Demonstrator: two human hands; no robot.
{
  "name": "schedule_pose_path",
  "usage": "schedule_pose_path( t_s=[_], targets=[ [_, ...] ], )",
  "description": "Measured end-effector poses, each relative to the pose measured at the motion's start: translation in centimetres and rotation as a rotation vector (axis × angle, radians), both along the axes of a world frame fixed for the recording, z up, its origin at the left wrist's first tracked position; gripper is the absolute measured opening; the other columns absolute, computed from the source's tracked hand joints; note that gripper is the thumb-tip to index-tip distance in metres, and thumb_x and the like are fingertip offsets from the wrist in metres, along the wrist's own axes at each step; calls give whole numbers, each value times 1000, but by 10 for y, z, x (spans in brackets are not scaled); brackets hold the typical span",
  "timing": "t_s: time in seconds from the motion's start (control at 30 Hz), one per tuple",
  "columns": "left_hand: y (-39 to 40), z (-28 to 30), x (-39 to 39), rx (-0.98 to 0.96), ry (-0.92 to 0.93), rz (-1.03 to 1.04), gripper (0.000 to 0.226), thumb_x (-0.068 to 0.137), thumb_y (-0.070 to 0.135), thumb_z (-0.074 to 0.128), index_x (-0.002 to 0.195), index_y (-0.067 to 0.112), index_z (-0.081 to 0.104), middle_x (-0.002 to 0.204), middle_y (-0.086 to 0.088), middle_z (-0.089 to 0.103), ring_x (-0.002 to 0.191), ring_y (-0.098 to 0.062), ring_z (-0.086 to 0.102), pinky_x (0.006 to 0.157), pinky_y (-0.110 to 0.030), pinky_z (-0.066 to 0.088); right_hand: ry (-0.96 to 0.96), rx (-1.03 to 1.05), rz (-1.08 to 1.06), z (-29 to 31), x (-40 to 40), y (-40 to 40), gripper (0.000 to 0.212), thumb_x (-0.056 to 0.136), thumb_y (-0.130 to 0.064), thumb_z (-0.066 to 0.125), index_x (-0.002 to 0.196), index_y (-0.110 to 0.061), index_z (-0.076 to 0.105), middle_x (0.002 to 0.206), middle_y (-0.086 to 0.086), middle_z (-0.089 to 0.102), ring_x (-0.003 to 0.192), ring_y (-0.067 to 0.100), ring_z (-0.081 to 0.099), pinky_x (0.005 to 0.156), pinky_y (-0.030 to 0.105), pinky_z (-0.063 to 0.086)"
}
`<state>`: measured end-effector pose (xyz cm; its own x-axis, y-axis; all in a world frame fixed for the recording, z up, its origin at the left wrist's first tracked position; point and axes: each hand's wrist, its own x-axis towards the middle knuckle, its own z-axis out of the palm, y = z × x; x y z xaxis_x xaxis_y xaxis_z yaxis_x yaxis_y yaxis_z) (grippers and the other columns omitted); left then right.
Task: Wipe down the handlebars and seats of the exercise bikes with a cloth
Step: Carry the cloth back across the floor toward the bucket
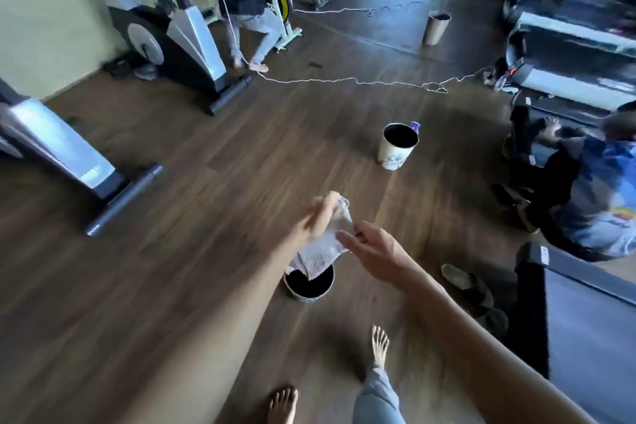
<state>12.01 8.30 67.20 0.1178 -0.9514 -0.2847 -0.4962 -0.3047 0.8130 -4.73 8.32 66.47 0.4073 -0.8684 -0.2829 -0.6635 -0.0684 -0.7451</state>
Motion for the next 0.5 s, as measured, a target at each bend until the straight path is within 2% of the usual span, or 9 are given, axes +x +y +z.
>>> schedule_pose_path(
  t_s=[0.07, 0.13, 0.2, 0.27, 0.3, 0.37, 0.4, 0.47, 0.5],
  targets=[
    [-31, 13, -6, 19, 130, 134, 36, 90, 44, 40, 66, 18, 38, 64, -4, 38, 49, -10, 42, 54, -26, 42, -40, -18, 0, -9, -1, -49, 45, 96, -36, 69, 68, -18, 38, 64, -11, 40, 58, 7, 34, 55, 23, 31],
    [-62, 15, -13, 58, 181, 194, 37, 101, 11, 44, 64, 17, 39, 62, -3, 39, 50, -9, 41, 44, -13, 33, -89, -33, 37, -14, -5, -95, 43, 96, -29, 70, 71, -12, 39, 65, -7, 38, 58, 8, 30, 54, 24, 29],
    [-84, 14, -17, 50, 170, 251, 32, 98, 4, 48, 71, 21, 46, 65, -1, 47, 59, -11, 45, 48, -10, 37, -155, -30, 110, -9, -8, -136, 36, 96, -24, 70, 79, -3, 46, 68, -2, 39, 60, 9, 30, 54, 24, 29],
    [-103, 10, -16, -19, 207, 352, 10, 92, 19, 57, 88, 27, 55, 68, 2, 56, 63, -11, 54, 63, -22, 47, -224, -49, 206, 4, -7, -174, 33, 93, -28, 71, 81, -5, 50, 69, -2, 41, 60, 7, 32, 53, 22, 30],
    [-109, 6, -15, -51, 245, 402, 11, 88, 22, 61, 95, 28, 56, 73, 3, 59, 64, -9, 57, 68, -27, 49, -256, -55, 261, 10, -6, -193, 33, 89, -33, 69, 81, -8, 50, 68, -4, 41, 60, 6, 33, 53, 21, 30],
    [-116, 0, -14, -75, 269, 457, 39, 82, 19, 72, 113, 26, 51, 94, -1, 62, 77, -3, 60, 77, -26, 53, -275, -38, 371, 20, -2, -224, 28, 87, -37, 67, 84, -14, 53, 66, -11, 43, 60, 5, 36, 53, 21, 30],
    [-118, -1, -15, -68, 239, 474, 60, 82, 18, 78, 130, 25, 43, 108, -4, 60, 88, -6, 62, 85, -29, 55, -263, -31, 440, 24, 0, -238, 23, 90, -35, 69, 84, -18, 54, 65, -14, 44, 60, 5, 37, 53, 19, 30],
    [-119, -4, -12, -50, 95, 496, 98, 80, 25, 83, 152, 37, 18, 129, -7, 42, 117, -18, 55, 103, -36, 49, -201, -57, 606, 34, 8, -262, 19, 95, -24, 69, 83, -24, 54, 65, -14, 47, 60, 5, 40, 53, 18, 32],
    [-119, -4, -9, -45, -14, 475, 102, 77, 31, 84, 153, 44, 17, 136, -5, 32, 131, -23, 44, 112, -40, 41, -162, -75, 691, 38, 14, -271, 17, 96, -20, 68, 85, -25, 55, 68, -12, 49, 62, 5, 42, 54, 17, 34]
  ],
)
